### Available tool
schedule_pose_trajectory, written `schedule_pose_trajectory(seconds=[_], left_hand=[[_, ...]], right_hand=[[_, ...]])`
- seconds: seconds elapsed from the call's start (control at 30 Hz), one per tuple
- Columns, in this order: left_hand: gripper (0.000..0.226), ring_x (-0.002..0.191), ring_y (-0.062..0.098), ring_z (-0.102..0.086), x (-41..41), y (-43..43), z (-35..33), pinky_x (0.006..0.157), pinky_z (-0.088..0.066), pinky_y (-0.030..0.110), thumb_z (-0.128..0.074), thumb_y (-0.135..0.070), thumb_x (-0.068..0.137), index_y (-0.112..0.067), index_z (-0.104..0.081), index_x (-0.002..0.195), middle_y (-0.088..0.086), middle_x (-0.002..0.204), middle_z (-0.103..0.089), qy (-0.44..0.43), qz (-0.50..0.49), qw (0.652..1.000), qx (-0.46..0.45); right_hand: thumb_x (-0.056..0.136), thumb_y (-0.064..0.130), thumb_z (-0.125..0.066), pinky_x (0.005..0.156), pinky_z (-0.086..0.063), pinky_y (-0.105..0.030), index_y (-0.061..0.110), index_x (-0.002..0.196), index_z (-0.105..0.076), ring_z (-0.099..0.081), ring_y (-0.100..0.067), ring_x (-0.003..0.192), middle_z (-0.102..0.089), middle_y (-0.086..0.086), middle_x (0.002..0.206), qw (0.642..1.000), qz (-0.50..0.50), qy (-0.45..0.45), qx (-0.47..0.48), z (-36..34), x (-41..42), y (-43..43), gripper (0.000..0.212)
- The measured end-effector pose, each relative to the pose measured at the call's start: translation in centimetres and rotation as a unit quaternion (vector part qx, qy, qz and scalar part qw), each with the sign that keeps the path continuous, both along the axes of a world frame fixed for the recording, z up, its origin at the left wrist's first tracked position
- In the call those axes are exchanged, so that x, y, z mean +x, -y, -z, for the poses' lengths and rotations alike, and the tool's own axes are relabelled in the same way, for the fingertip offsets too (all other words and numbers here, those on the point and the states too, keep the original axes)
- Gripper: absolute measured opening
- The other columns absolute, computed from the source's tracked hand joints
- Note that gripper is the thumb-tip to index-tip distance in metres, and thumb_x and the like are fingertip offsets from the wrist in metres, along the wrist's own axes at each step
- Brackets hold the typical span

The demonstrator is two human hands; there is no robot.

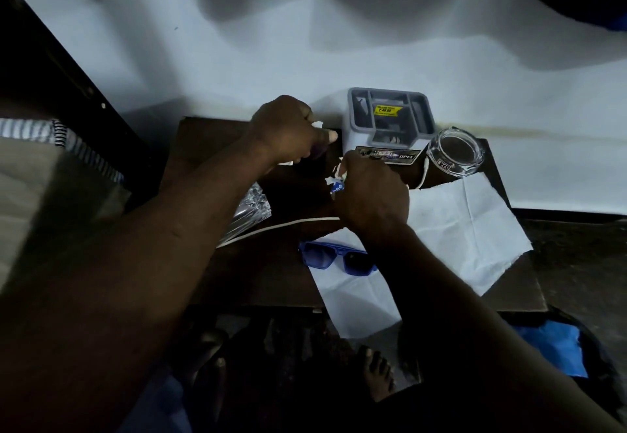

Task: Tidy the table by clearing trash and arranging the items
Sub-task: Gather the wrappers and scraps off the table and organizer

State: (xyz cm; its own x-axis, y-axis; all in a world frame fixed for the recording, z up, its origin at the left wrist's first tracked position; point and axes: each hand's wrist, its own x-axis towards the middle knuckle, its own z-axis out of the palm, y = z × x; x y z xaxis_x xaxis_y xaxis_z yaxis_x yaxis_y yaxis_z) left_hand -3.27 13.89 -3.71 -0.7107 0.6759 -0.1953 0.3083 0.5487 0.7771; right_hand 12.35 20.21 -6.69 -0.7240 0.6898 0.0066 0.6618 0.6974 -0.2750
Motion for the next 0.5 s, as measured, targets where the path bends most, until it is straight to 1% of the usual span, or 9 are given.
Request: schedule_pose_trajectory(seconds=[0.1,0.17,0.23,0.3,0.37,0.4,0.43,0.47,0.5], left_hand=[[0.031,0.053,0.020,-0.060,0.3,-0.1,-0.3,0.064,-0.057,0.035,-0.084,-0.036,0.072,-0.007,-0.074,0.080,0.010,0.068,-0.073,-0.047,0.009,0.998,-0.028],[0.028,0.063,0.027,-0.067,0.5,-0.1,-0.4,0.072,-0.061,0.040,-0.083,-0.034,0.072,-0.009,-0.075,0.080,0.010,0.070,-0.073,-0.066,0.013,0.997,-0.038],[0.031,0.072,0.029,-0.072,0.4,-0.1,-0.4,0.075,-0.060,0.039,-0.083,-0.038,0.074,-0.010,-0.075,0.083,0.008,0.070,-0.073,-0.074,0.019,0.996,-0.044],[0.035,0.076,0.026,-0.071,0.2,-0.2,-0.3,0.077,-0.057,0.036,-0.083,-0.045,0.075,-0.012,-0.076,0.084,0.004,0.073,-0.073,-0.094,0.032,0.993,-0.057],[0.033,0.081,0.023,-0.069,0.2,-0.3,-0.1,0.078,-0.054,0.032,-0.082,-0.047,0.076,-0.015,-0.076,0.083,0.000,0.078,-0.072,-0.125,0.058,0.987,-0.078],[0.030,0.084,0.021,-0.068,0.3,-0.4,0.1,0.078,-0.051,0.030,-0.082,-0.046,0.077,-0.018,-0.074,0.082,-0.003,0.079,-0.070,-0.136,0.077,0.984,-0.089],[0.025,0.087,0.020,-0.067,0.4,-0.4,0.4,0.079,-0.050,0.029,-0.081,-0.045,0.079,-0.022,-0.072,0.081,-0.005,0.081,-0.069,-0.145,0.097,0.980,-0.100],[0.020,0.091,0.020,-0.067,0.7,-0.5,0.6,0.083,-0.051,0.030,-0.079,-0.044,0.081,-0.025,-0.072,0.084,-0.004,0.085,-0.070,-0.152,0.117,0.975,-0.110],[0.020,0.094,0.023,-0.068,1.0,-0.6,0.9,0.086,-0.054,0.034,-0.077,-0.042,0.084,-0.024,-0.074,0.091,0.000,0.093,-0.072,-0.160,0.135,0.971,-0.119]], right_hand=[[0.082,0.023,-0.068,0.066,-0.037,-0.035,0.024,0.112,-0.057,-0.067,-0.038,0.093,-0.069,-0.010,0.099,1.000,0.000,0.005,-0.002,0.5,0.2,0.5,0.031],[0.080,0.024,-0.069,0.068,-0.041,-0.034,0.026,0.111,-0.060,-0.067,-0.035,0.094,-0.070,-0.008,0.099,0.999,0.004,0.012,-0.035,0.3,0.2,0.3,0.033],[0.077,0.026,-0.071,0.074,-0.048,-0.033,0.028,0.107,-0.064,-0.068,-0.031,0.097,-0.072,-0.005,0.101,0.995,0.008,-0.005,-0.097,-0.7,0.2,-0.6,0.031],[0.078,0.023,-0.070,0.081,-0.053,-0.032,0.026,0.100,-0.072,-0.070,-0.029,0.098,-0.075,-0.003,0.102,0.992,-0.001,-0.024,-0.125,-2.2,0.0,-1.7,0.023],[0.083,0.020,-0.065,0.087,-0.059,-0.043,0.017,0.096,-0.076,-0.072,-0.035,0.099,-0.077,-0.010,0.102,0.985,0.017,-0.067,-0.161,-3.4,0.1,-2.8,0.018],[0.088,0.019,-0.061,0.089,-0.059,-0.049,0.009,0.098,-0.075,-0.071,-0.040,0.101,-0.075,-0.017,0.104,0.979,0.046,-0.096,-0.175,-4.0,0.1,-3.3,0.021],[0.093,0.018,-0.058,0.089,-0.058,-0.052,0.002,0.102,-0.072,-0.069,-0.044,0.105,-0.073,-0.023,0.108,0.976,0.074,-0.108,-0.174,-4.2,0.3,-3.9,0.023],[0.096,0.015,-0.057,0.090,-0.058,-0.051,-0.001,0.105,-0.070,-0.068,-0.044,0.107,-0.071,-0.026,0.112,0.978,0.092,-0.109,-0.152,-4.2,0.5,-4.6,0.023],[0.096,0.011,-0.058,0.090,-0.058,-0.047,0.000,0.109,-0.070,-0.068,-0.041,0.109,-0.070,-0.024,0.115,0.981,0.105,-0.097,-0.128,-4.5,0.7,-4.9,0.021]])
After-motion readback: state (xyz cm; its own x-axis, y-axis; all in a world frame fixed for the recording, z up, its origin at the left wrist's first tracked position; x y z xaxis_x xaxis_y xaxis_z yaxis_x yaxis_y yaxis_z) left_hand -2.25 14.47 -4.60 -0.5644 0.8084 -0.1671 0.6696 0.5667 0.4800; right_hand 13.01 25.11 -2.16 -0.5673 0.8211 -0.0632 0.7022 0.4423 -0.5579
